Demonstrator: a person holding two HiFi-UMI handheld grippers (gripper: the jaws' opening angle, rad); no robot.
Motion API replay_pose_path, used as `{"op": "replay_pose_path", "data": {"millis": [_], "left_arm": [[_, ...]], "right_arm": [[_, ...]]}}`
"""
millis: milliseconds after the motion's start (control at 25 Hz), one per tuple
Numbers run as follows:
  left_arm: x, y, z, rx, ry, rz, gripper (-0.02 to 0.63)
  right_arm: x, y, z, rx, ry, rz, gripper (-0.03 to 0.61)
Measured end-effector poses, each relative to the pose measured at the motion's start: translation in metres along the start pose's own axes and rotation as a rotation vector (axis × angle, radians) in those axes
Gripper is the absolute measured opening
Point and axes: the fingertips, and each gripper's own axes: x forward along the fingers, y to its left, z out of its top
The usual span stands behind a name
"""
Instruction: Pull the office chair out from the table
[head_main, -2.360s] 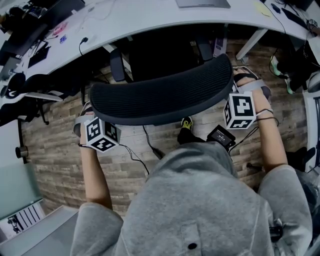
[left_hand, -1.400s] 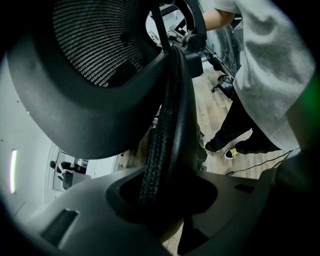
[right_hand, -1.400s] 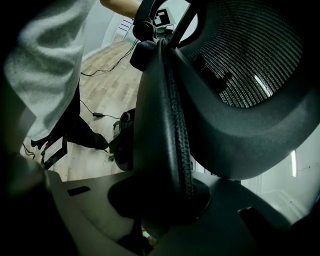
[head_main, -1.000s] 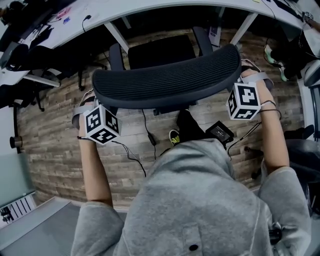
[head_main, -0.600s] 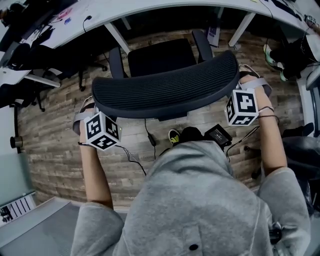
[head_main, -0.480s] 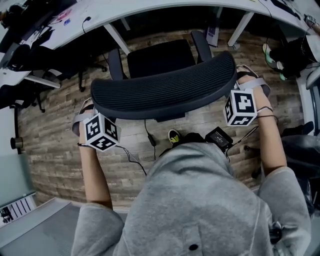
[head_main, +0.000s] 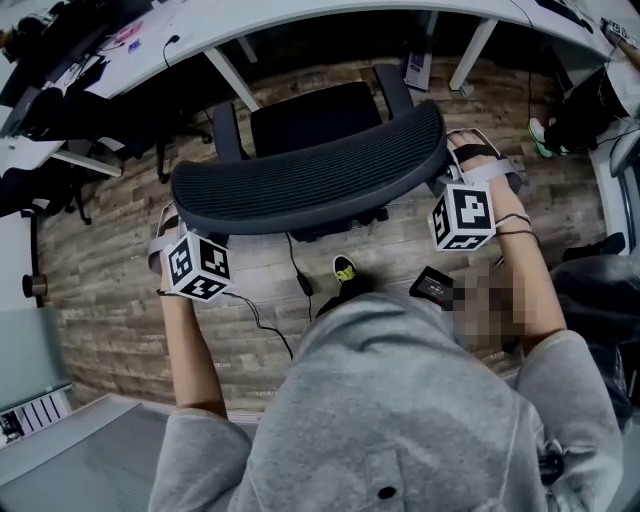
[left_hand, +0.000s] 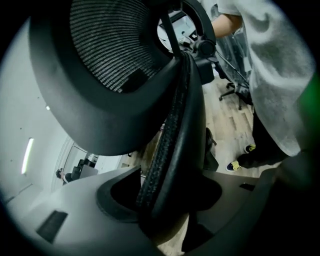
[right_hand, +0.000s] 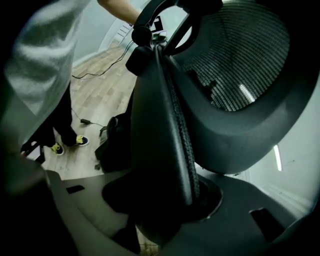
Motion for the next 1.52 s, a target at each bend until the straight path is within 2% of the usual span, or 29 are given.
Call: {"op": "replay_pose_path", "data": {"millis": [40,120,240,360,440,520,600,720,800,920,1040,1080,1120,1160,1200,1320,1520], "left_arm": [[-0.003,-0.001,0.001,-0.021,-0.015,0.038,0.229],[-0.008,-0.004,0.001,-0.029,-0.034,0.099,0.271],[-0.017,-0.011,0.004,-0.044,-0.059,0.111,0.293],[-0.033,-0.013,-0.005,-0.119,-0.058,0.091,0.293],[-0.046,-0.015,-0.016,-0.175,-0.059,0.109,0.295],[-0.062,-0.021,-0.021,-0.261,-0.099,0.145,0.295],[-0.075,-0.024,-0.022,-0.336,-0.135,0.196,0.295],[-0.087,-0.025,-0.025,-0.361,-0.135,0.260,0.299],[-0.096,-0.025,-0.033,-0.390,-0.132,0.271,0.299],[-0.111,-0.034,-0.044,-0.516,-0.162,0.267,0.299],[-0.127,-0.050,-0.035,-0.661,-0.238,0.279,0.294],[-0.130,-0.055,-0.027,-0.705,-0.266,0.286,0.268],[-0.134,-0.061,-0.018,-0.745,-0.293,0.298,0.189],[-0.137,-0.068,-0.008,-0.781,-0.317,0.311,0.097],[-0.139,-0.075,0.002,-0.814,-0.337,0.319,0.036],[-0.138,-0.098,0.038,-0.911,-0.393,0.281,0.014],[-0.135,-0.124,0.084,-0.998,-0.446,0.228,0.012]], "right_arm": [[-0.003,0.001,0.002,0.007,-0.024,-0.048,0.199],[-0.009,0.003,0.006,0.003,-0.060,-0.114,0.230],[-0.024,0.006,0.009,0.020,-0.121,-0.152,0.236],[-0.041,0.007,0.010,0.067,-0.192,-0.170,0.236],[-0.054,0.006,0.004,0.099,-0.213,-0.172,0.236],[-0.071,0.009,-0.003,0.147,-0.220,-0.181,0.236],[-0.090,0.014,-0.009,0.227,-0.228,-0.204,0.236],[-0.120,0.020,-0.017,0.390,-0.251,-0.247,0.235],[-0.137,0.023,-0.018,0.506,-0.289,-0.259,0.235],[-0.159,0.030,-0.017,0.702,-0.359,-0.244,0.235],[-0.173,0.036,-0.013,0.875,-0.428,-0.228,0.209],[-0.178,0.036,-0.013,0.931,-0.448,-0.234,0.136],[-0.183,0.036,-0.013,0.988,-0.469,-0.237,0.065],[-0.188,0.037,-0.013,1.042,-0.491,-0.235,0.060],[-0.191,0.039,-0.012,1.090,-0.513,-0.227,0.055],[-0.197,0.044,-0.005,1.175,-0.547,-0.208,0.051],[-0.203,0.054,0.009,1.204,-0.573,-0.201,0.041]]}}
